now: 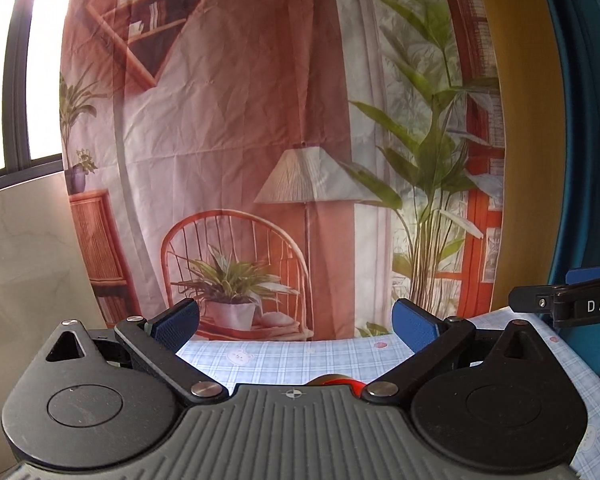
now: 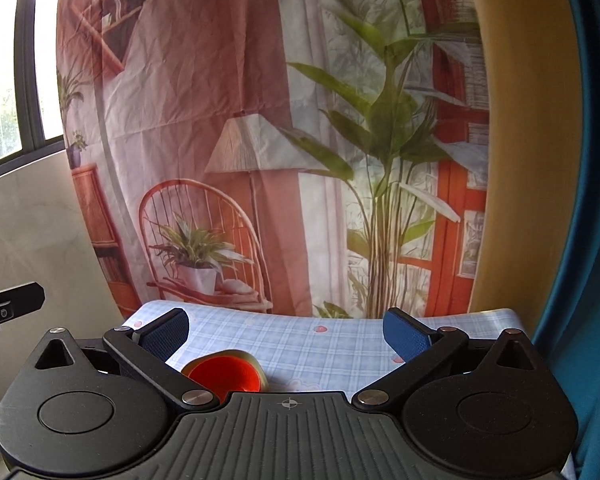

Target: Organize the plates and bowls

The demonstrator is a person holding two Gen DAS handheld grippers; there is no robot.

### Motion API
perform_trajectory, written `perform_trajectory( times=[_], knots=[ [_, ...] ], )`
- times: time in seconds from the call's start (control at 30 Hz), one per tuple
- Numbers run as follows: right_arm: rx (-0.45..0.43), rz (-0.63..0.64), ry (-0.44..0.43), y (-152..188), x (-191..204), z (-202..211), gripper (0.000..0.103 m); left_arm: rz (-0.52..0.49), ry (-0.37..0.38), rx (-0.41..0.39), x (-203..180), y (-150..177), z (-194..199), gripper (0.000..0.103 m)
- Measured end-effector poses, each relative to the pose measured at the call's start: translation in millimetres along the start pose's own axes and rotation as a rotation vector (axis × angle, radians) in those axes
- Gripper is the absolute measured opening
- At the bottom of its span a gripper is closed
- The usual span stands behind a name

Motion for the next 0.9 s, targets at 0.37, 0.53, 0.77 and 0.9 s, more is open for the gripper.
perform_trajectory(
  times=[0.37, 0.53, 0.77, 0.9],
  knots=[
    [-0.079, 0.002, 0.015, 18, 2, 53, 0.103, 0.056, 0.054, -0.031, -5, 6, 36, 0.103],
    [-0.105, 0.014, 0.047, 20, 5, 63, 0.103, 0.061, 0.043, -0.020, -5, 12, 34, 0.103],
    [-0.106, 0.014, 0.052, 21, 5, 65, 0.103, 0.062, 0.039, -0.011, -2, 14, 34, 0.103],
    [-0.105, 0.015, 0.053, 22, 6, 65, 0.103, 0.073, 0.041, -0.005, 1, 15, 34, 0.103]
  ],
)
Point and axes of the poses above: each gripper's, at about its wrist camera, not at the fingertips, and z roughly against the way its jaws point, x to its left, y to its underside, the point moved 2 cm from there along -z, roughly the way its jaws point, and after that the axes turned 11 degrees about x, right-handed, at the moved point
